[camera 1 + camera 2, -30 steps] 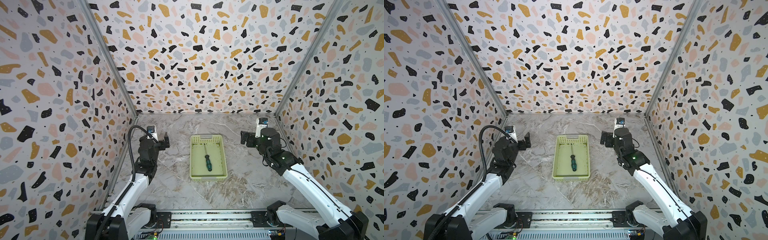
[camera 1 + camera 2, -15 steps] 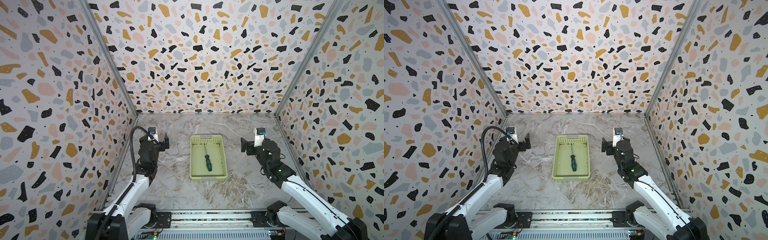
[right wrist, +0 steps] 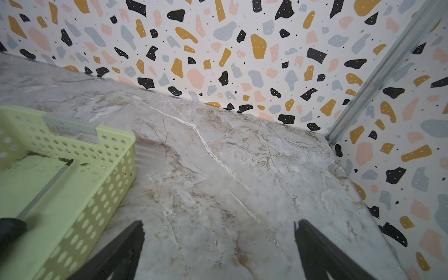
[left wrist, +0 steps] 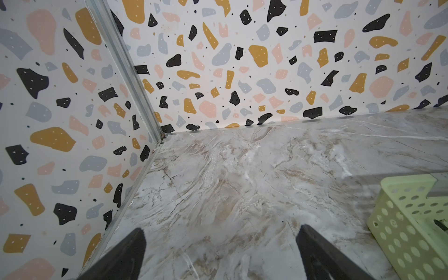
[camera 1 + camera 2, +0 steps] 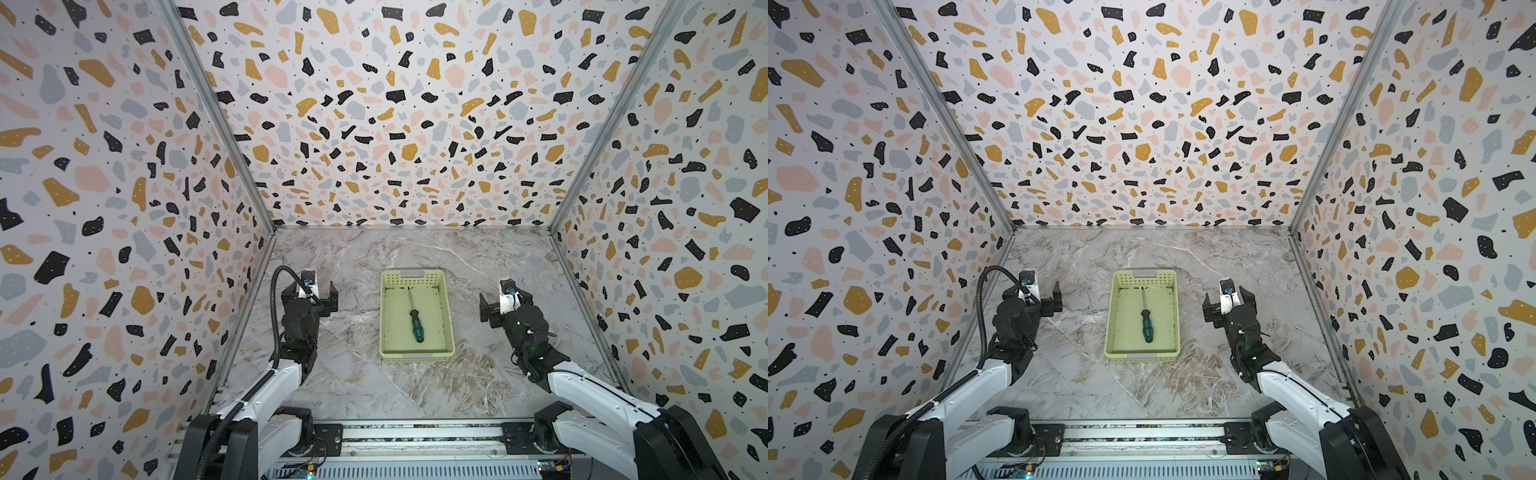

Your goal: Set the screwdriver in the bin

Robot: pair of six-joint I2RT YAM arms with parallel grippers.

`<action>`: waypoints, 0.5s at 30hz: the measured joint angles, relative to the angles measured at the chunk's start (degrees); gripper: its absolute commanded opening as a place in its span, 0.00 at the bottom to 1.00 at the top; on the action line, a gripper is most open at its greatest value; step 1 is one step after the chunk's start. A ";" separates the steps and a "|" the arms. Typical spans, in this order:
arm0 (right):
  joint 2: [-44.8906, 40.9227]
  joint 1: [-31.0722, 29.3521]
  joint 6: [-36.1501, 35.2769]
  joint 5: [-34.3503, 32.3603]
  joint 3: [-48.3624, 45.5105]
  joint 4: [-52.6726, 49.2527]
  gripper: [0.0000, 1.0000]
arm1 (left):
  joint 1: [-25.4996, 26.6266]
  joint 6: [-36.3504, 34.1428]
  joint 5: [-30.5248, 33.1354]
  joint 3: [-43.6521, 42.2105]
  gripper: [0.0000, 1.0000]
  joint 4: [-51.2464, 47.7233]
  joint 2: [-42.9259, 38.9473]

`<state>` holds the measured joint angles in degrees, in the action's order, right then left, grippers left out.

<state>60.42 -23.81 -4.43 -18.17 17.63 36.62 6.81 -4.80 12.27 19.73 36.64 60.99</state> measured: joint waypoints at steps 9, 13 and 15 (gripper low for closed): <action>11.54 5.84 -3.63 3.21 -6.32 17.59 0.99 | 0.00 1.64 1.11 -2.34 1.00 6.80 5.22; 14.27 6.78 -4.94 5.05 -7.58 24.63 0.99 | 0.00 2.05 1.79 -3.08 0.99 8.28 7.61; 16.02 7.69 -5.27 5.95 -8.50 28.09 0.99 | 0.00 2.47 1.99 -3.08 0.99 8.81 8.28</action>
<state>76.44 -16.12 -9.69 -12.23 9.13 64.71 6.81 -2.33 14.26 16.64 45.45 69.28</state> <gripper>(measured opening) 0.989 0.995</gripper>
